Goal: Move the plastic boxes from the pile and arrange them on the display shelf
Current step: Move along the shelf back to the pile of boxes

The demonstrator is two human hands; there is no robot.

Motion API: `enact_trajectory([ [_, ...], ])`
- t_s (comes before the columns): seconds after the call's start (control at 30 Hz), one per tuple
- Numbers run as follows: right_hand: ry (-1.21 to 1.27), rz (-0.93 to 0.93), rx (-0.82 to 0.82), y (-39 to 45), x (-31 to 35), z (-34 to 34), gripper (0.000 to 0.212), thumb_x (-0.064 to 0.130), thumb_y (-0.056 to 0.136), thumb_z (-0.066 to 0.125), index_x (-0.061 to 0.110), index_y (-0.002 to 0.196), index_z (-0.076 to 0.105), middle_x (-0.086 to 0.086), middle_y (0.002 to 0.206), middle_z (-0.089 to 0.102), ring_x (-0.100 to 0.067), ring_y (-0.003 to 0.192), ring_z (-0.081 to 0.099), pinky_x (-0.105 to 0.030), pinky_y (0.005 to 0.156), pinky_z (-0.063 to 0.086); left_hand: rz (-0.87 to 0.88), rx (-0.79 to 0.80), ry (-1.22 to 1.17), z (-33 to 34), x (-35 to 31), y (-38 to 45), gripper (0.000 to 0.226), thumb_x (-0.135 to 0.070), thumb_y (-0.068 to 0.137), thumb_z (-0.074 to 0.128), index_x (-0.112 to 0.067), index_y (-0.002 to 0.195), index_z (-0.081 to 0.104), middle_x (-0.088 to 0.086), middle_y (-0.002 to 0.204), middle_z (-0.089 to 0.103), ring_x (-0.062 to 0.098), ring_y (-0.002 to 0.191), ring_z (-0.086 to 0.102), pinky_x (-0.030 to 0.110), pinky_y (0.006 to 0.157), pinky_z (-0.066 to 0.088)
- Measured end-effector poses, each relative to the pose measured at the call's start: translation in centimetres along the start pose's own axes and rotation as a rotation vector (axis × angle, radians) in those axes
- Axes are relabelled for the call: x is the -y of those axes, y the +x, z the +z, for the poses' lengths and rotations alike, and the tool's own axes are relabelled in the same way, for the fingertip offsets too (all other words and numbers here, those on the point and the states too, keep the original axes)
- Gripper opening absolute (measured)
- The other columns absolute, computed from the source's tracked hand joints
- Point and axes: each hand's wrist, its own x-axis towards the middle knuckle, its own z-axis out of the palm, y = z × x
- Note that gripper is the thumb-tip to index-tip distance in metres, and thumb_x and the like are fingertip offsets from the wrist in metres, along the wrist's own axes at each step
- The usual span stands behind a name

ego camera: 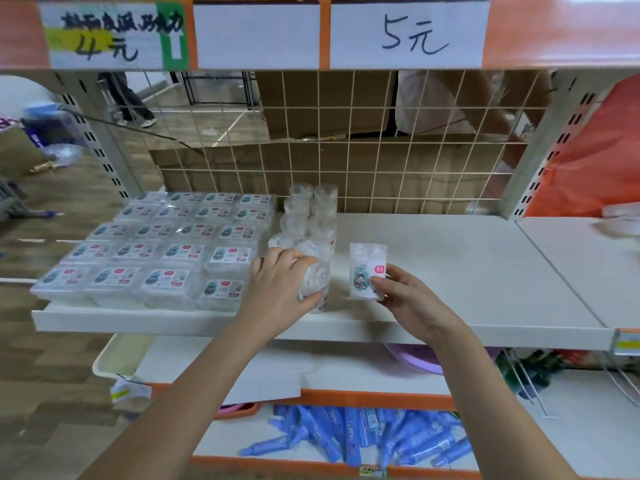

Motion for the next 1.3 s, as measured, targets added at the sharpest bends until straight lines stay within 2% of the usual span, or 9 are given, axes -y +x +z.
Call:
enact_trajectory([
  [0.07,-0.017,0.005,-0.003,0.4,0.3,-0.2,0.043,0.014,0.074,0.068,0.007,0.116,0.058,-0.008,0.104,0.070,-0.019,0.094,0.066,-0.023,0.085,0.051,0.029,0.025,-0.027,-1.0,-0.2,1.0,0.062,-0.062,0.078,0.036,-0.025,0.120,0.061,-0.005,0.118,0.058,0.019,0.116,0.042,0.037,0.088,0.033],
  [0.17,-0.098,0.004,-0.051,1.7,1.2,-0.6,0.042,0.008,0.083,0.066,0.003,0.122,0.052,-0.008,0.105,0.068,-0.017,0.092,0.067,-0.021,0.081,0.052,0.049,0.110,-0.029,-2.6,-0.6,3.6,0.045,-0.050,0.092,0.045,-0.028,0.130,0.052,-0.006,0.130,0.051,0.019,0.123,0.039,0.034,0.097,0.027],
  [0.33,-0.257,-0.010,-0.180,5.9,3.2,-1.6,0.050,0.000,0.082,0.067,0.000,0.127,0.044,-0.015,0.115,0.062,-0.023,0.096,0.065,-0.025,0.080,0.054,0.058,0.110,0.020,-3.5,-1.6,9.9,0.038,-0.044,0.091,0.051,-0.025,0.122,0.059,0.002,0.125,0.058,0.024,0.114,0.051,0.033,0.092,0.039],
  [0.43,-0.347,-0.011,-0.144,8.5,4.4,-2.3,0.039,-0.005,0.080,0.067,0.004,0.115,0.052,-0.011,0.107,0.064,-0.021,0.093,0.065,-0.027,0.082,0.054,0.032,0.142,-0.013,-2.8,-2.0,13.1,0.035,-0.039,0.092,0.052,-0.020,0.120,0.060,0.001,0.126,0.058,0.024,0.115,0.053,0.037,0.098,0.041],
  [0.53,-0.473,-0.012,-0.135,11.2,5.2,-2.8,0.032,-0.006,0.078,0.069,0.010,0.103,0.057,-0.001,0.095,0.064,-0.025,0.101,0.062,-0.034,0.092,0.050,-0.004,0.136,-0.047,-1.8,-2.0,15.1,0.034,-0.037,0.093,0.051,-0.019,0.119,0.061,0.003,0.121,0.062,0.023,0.112,0.056,0.040,0.100,0.041],
  [0.7,-0.576,-0.082,-0.216,14.6,5.8,-3.0,0.036,-0.002,0.077,0.072,0.011,0.105,0.054,0.003,0.090,0.059,-0.013,0.086,0.057,-0.014,0.068,0.044,-0.037,0.117,-0.035,-0.2,-1.3,16.7,0.032,-0.034,0.093,0.050,-0.017,0.118,0.064,0.007,0.117,0.064,0.026,0.109,0.058,0.040,0.096,0.043],
  [0.83,-0.619,-0.076,-0.248,17.4,5.2,-3.5,0.055,-0.001,0.073,0.076,0.004,0.123,0.052,-0.010,0.115,0.062,-0.022,0.105,0.058,-0.024,0.078,0.044,-0.055,0.097,-0.020,0.5,-0.5,17.2,0.033,-0.034,0.092,0.052,-0.020,0.120,0.064,0.006,0.115,0.066,0.026,0.106,0.060,0.041,0.094,0.045],
  [1.07,-0.814,-0.107,-0.369,20.6,3.8,-4.2,0.064,0.013,0.071,0.080,0.007,0.126,0.048,-0.013,0.122,0.059,-0.031,0.111,0.056,-0.034,0.086,0.047,-0.056,0.111,-0.007,1.3,-0.2,17.7,0.032,-0.033,0.093,0.051,-0.015,0.116,0.064,0.009,0.112,0.065,0.028,0.106,0.058,0.045,0.094,0.044],
  [1.3,-0.820,-0.130,-0.410,22.9,2.6,-4.2,0.065,0.019,0.068,0.080,0.006,0.124,0.048,-0.013,0.120,0.057,-0.031,0.109,0.057,-0.040,0.090,0.050,-0.085,0.131,-0.006,2.0,-0.1,18.6,0.031,-0.036,0.092,0.051,-0.016,0.114,0.063,0.007,0.112,0.063,0.027,0.110,0.054,0.044,0.096,0.041],
])
